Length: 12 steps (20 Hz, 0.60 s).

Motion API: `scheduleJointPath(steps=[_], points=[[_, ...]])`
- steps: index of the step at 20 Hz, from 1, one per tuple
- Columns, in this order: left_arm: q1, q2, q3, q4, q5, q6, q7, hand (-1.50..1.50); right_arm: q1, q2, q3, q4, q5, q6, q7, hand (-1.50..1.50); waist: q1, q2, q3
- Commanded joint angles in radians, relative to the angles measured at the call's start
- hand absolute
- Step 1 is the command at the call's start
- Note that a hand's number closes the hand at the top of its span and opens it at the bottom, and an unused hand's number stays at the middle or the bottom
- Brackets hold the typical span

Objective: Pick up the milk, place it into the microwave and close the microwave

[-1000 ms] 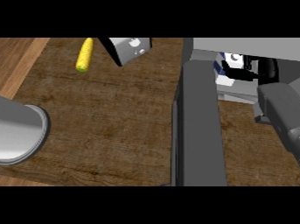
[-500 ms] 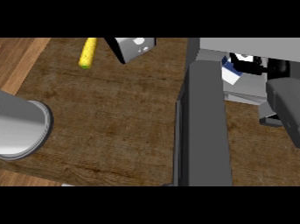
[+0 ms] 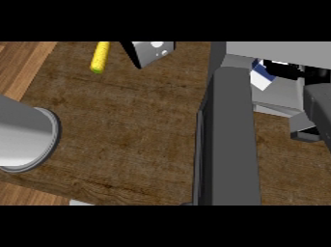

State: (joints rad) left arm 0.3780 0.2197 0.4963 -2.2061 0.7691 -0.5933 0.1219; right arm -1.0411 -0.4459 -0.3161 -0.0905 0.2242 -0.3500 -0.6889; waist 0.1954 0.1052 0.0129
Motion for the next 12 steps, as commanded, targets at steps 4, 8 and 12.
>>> scheduleJointPath(steps=[4,8,12], points=[[-0.035,0.018,-0.006,0.017,-0.023,0.01,0.011,-1.5,-0.022,-0.016,-0.001,0.003,0.004,0.004,0.014,1.5,-0.001,0.01,0.0],[-0.043,0.018,-0.001,0.012,-0.032,0.007,0.002,-1.5,0.009,-0.062,0.066,0.028,0.082,-0.165,0.055,1.5,0.019,0.018,-0.01],[-0.039,0.017,-0.022,0.022,-0.045,0.0,0.016,-1.5,-0.061,0.065,-0.041,-0.019,-0.041,0.071,-0.027,-1.5,0.024,0.0,0.003]])
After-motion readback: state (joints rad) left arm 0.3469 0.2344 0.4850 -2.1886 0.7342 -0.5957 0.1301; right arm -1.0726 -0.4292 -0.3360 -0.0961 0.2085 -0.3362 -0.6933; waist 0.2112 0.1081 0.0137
